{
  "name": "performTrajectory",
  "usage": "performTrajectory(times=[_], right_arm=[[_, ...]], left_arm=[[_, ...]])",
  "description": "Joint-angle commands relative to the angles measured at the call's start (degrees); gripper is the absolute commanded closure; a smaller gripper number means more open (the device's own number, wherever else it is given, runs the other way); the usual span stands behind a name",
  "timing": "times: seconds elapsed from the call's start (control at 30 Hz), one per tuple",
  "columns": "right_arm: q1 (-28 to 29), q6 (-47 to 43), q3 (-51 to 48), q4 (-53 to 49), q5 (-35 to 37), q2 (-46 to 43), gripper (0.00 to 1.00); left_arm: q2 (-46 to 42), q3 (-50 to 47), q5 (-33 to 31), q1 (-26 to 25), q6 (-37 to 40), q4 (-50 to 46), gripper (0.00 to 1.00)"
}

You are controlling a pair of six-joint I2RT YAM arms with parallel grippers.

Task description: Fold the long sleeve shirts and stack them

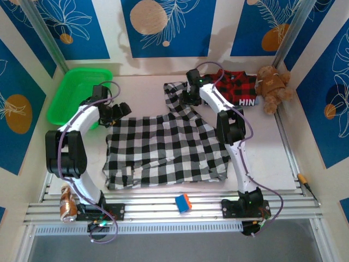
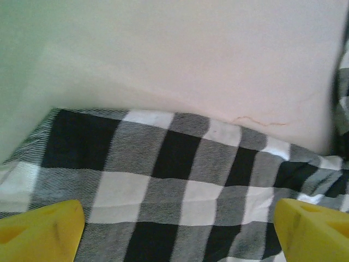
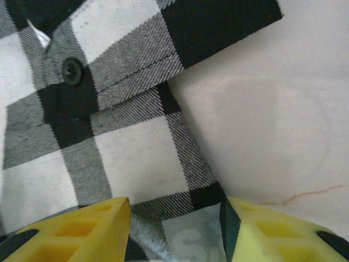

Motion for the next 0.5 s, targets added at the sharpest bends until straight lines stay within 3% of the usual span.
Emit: performTrajectory(times=[0.0, 0.2, 0.47], right_arm=[[0.4, -0.5, 3.6, -1.3, 1.8, 2.6, 0.53], [0.4, -0.2, 6.1, -0.6, 3.5, 4.4, 0.60], [0.4, -0.3, 9.1, -0.3, 1.2, 7.1, 0.65]], left_arm=[[2.0, 4.4, -3.3, 0.8, 4.5, -3.6, 0.11], [6.2, 9.5, -8.2, 1.0, 8.6, -7.8, 0.13], [8.5, 10.4, -9.4, 1.5, 9.1, -8.9, 0.14]])
